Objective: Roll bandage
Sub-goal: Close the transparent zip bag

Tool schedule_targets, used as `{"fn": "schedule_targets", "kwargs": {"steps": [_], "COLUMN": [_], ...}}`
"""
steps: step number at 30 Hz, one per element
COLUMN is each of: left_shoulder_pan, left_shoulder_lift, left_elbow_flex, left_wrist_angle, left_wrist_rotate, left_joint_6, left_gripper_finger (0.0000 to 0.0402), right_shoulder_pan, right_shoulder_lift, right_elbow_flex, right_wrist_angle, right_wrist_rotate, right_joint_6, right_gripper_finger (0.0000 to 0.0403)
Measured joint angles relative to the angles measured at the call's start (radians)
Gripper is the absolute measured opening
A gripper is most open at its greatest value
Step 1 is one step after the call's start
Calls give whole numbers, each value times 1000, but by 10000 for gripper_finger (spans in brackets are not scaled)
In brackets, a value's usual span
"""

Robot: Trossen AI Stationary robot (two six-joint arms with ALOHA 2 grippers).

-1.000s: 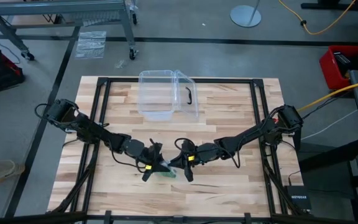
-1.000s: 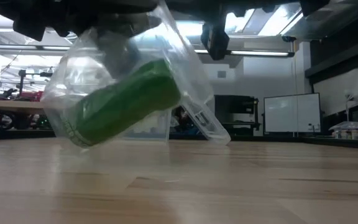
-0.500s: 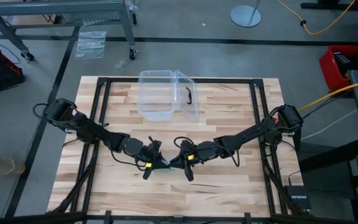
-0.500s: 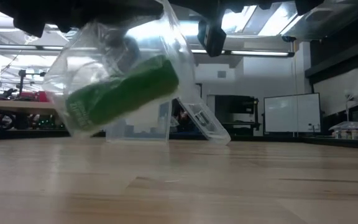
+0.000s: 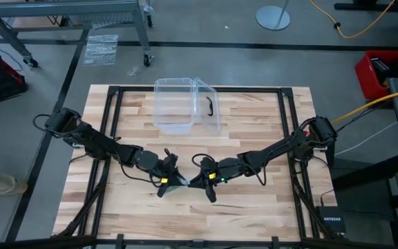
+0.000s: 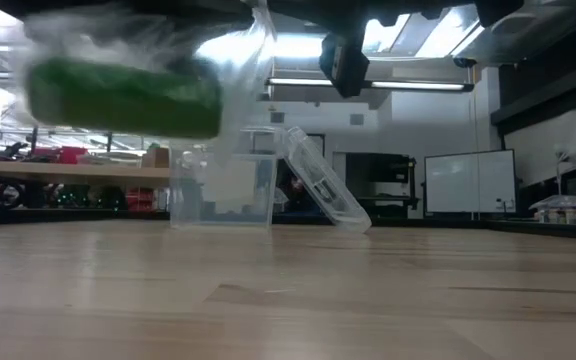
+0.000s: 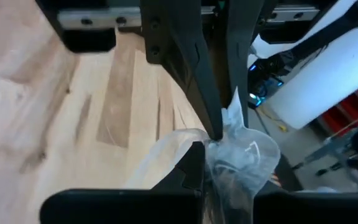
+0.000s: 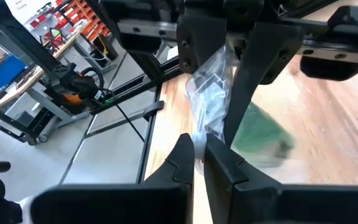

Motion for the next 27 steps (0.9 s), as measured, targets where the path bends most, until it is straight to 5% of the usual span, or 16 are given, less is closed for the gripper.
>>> {"fn": "schedule_targets", "kwargs": {"steps": [6,18,27], "left_shoulder_pan": [-9,-9,9], "left_shoulder_lift": [-3,-3,-3], "left_elbow_flex": [1,2,2], "left_wrist_angle": [-52,-53,-52], "left_wrist_rotate": [10,10,10], "left_joint_6": [-83,-65,-35], "left_gripper_finger": [19,125,126], "right_shoulder_pan": [-7,-7,-7], "right_shoulder_lift": [3,3,3], "right_elbow_flex": [-3,-3,-3], "right_wrist_angle": [-26,-61,-34], "right_wrist_rotate": [-6,2,3], "right_joint_6": [-8,-8,-7], "right_gripper_finger": [18,18,18]}}
